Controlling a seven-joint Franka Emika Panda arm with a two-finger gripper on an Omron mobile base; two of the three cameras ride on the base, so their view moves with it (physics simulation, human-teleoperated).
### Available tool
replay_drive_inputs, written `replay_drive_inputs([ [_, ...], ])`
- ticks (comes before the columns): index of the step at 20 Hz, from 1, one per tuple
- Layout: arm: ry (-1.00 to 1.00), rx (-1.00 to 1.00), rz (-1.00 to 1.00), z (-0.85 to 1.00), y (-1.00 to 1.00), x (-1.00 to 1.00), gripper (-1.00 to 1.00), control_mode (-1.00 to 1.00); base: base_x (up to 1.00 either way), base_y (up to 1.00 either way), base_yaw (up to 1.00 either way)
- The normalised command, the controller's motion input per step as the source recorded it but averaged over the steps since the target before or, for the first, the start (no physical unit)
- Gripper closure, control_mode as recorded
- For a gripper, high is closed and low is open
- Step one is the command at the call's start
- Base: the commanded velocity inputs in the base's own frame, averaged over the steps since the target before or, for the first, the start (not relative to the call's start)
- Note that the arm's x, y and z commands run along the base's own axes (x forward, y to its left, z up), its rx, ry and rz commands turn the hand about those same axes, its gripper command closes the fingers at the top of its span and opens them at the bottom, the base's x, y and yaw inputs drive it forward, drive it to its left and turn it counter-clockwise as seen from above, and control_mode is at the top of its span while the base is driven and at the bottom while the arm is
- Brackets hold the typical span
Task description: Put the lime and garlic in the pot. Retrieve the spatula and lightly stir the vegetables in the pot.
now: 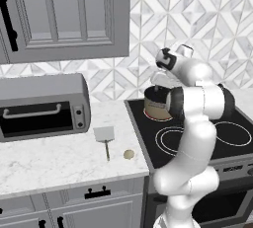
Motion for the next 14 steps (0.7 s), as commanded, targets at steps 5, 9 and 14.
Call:
replay_drive_inputs([
  [5, -0.09, -0.01, 0.01, 0.6, 0.42, -0.74, -1.0, -1.0, 0.0, 0.0, 0.0],
  [9, -0.03, -0.06, 0.03, -0.01, 0.19, -0.33, -1.0, -1.0, 0.0, 0.0, 0.0],
  [14, -0.15, -0.07, 0.03, -0.02, 1.0, -0.96, -1.0, -1.0, 0.0, 0.0, 0.0],
])
